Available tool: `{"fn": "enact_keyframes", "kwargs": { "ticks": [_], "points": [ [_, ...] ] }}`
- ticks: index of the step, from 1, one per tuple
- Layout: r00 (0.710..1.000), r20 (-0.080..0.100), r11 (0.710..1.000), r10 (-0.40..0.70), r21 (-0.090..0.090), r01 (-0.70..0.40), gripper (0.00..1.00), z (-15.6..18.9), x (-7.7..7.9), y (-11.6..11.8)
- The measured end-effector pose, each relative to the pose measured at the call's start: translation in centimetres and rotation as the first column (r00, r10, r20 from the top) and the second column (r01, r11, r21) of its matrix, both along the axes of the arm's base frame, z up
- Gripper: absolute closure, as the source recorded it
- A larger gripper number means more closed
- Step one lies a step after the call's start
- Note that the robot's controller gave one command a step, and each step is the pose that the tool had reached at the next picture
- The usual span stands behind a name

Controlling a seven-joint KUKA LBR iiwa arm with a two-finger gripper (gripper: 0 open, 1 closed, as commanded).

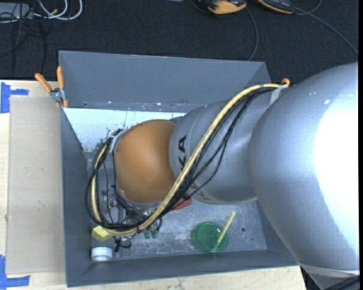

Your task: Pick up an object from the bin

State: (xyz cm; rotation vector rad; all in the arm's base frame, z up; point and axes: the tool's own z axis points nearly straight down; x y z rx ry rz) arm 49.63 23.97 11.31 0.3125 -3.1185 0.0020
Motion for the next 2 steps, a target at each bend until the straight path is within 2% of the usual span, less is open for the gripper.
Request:
{"fn": "enact_keyframes", "kwargs": {
  "ticks": [1, 2],
  "points": [
    [0.996, 0.000, 0.996, -0.089, 0.000, 0.089, 0.00, -0.2, -1.0, 0.3],
    [0.984, 0.006, 0.984, 0.178, 0.003, -0.178, 0.00, -3.6, -1.0, 0.7]
  ]
}}
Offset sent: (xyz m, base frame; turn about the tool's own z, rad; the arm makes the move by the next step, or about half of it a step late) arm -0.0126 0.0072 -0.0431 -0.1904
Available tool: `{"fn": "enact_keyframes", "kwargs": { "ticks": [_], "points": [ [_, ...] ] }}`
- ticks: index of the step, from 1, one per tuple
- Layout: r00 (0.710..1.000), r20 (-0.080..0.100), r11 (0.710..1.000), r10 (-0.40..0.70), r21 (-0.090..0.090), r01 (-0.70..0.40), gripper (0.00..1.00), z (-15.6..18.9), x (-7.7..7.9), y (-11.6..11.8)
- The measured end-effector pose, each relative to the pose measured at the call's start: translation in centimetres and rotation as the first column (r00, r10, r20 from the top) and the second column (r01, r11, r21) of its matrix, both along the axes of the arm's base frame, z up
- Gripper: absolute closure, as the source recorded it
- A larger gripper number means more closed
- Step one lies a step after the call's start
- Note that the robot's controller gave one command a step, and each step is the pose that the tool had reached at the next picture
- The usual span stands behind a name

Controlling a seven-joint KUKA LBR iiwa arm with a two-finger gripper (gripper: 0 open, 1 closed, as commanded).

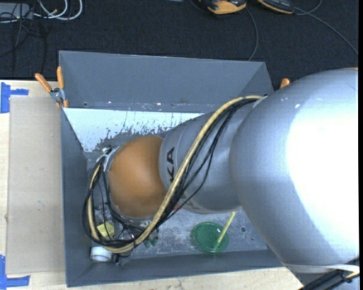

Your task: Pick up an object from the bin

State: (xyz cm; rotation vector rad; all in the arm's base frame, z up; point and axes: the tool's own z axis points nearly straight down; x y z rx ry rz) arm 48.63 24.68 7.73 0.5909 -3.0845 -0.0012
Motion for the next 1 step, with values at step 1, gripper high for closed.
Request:
{"fn": "enact_keyframes", "kwargs": {
  "ticks": [1],
  "points": [
    [0.976, 0.009, 0.976, 0.218, 0.004, -0.218, 1.00, -0.48, -1.24, -0.16]
  ]
}}
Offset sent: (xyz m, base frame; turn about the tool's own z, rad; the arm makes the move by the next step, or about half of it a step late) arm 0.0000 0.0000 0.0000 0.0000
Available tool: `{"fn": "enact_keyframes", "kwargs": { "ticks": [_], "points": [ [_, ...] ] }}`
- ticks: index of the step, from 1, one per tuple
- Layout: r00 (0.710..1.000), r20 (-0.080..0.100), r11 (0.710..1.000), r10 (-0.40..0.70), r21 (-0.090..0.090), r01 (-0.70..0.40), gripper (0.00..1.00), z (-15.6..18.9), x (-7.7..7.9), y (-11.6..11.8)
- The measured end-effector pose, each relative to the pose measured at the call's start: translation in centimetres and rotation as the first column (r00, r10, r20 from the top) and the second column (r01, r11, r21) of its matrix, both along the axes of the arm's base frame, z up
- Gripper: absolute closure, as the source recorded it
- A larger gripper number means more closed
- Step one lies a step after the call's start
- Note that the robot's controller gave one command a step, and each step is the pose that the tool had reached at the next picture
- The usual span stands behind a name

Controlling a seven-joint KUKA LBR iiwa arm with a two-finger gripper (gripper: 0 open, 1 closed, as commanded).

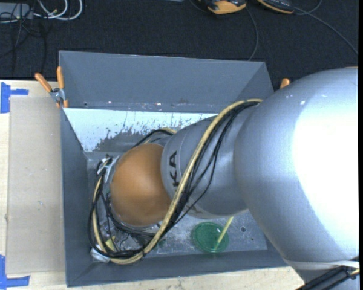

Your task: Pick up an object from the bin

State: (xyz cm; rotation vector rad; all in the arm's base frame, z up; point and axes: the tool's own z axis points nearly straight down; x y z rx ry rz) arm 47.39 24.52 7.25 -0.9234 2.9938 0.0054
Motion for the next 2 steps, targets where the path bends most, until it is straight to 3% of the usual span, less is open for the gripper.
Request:
{"fn": "enact_keyframes", "kwargs": {
  "ticks": [2],
  "points": [
    [1.000, -0.006, 1.000, 0.000, -0.004, 0.000, 1.00, 0.61, -0.17, -0.10]
  ]
}}
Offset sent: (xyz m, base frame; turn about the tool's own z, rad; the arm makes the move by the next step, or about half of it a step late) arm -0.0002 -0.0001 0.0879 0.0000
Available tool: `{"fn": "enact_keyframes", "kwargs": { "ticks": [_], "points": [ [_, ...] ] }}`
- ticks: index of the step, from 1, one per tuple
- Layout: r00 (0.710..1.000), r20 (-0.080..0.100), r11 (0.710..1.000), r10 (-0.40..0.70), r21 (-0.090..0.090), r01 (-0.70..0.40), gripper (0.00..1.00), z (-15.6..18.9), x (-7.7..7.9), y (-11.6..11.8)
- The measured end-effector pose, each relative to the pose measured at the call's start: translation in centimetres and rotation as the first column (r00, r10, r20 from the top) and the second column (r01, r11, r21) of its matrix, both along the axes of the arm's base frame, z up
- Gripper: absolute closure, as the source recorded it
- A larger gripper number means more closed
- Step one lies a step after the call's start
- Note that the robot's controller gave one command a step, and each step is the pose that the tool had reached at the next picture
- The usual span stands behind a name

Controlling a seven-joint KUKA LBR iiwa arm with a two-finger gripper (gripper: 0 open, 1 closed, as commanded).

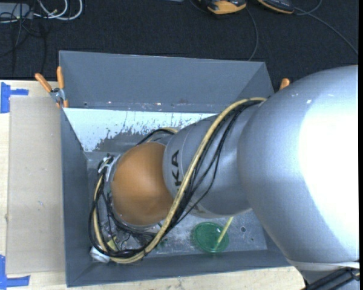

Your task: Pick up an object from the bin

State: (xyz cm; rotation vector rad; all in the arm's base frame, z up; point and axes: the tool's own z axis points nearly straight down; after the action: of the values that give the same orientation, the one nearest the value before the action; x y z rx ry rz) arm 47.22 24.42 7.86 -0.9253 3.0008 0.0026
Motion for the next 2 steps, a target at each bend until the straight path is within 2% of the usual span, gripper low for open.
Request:
{"fn": "enact_keyframes", "kwargs": {
  "ticks": [1, 2],
  "points": [
    [1.000, -0.010, 1.000, 0.001, -0.005, -0.001, 1.00, 2.1, -0.3, -0.1],
    [1.000, -0.002, 1.000, 0.000, 0.000, 0.000, 1.00, 4.5, -0.1, 0.1]
  ]
}}
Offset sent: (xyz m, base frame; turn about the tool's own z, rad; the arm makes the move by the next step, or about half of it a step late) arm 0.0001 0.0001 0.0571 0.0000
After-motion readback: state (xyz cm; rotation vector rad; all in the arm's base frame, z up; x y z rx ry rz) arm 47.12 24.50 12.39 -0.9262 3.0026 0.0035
